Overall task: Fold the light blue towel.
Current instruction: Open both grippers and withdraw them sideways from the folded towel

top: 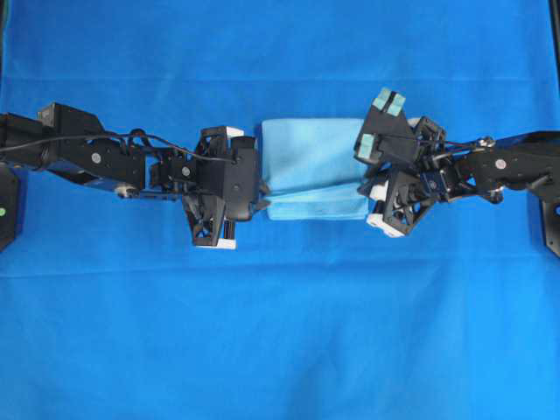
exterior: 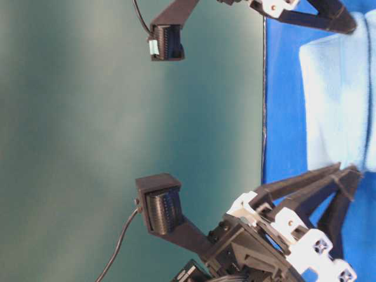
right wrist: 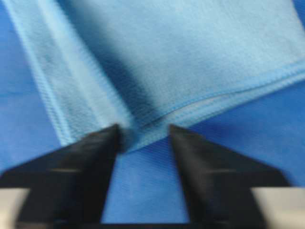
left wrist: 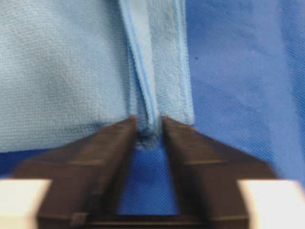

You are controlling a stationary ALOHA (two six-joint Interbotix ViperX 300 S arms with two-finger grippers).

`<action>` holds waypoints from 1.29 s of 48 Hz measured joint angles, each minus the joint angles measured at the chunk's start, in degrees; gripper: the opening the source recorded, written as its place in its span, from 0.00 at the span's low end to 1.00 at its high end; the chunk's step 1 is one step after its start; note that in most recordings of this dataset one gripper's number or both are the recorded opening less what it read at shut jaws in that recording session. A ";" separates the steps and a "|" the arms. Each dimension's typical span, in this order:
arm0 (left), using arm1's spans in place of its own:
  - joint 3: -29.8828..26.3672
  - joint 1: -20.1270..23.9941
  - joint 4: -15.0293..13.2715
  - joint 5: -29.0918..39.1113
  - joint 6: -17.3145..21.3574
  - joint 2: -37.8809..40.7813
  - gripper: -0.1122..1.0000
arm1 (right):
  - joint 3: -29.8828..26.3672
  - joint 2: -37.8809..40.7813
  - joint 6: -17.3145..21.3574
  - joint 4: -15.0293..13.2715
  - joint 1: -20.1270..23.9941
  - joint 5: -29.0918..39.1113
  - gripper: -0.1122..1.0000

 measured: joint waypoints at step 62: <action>12.66 0.44 0.00 9.23 0.26 -42.45 0.74 | 3.25 -38.23 -0.70 -5.63 11.25 20.83 0.66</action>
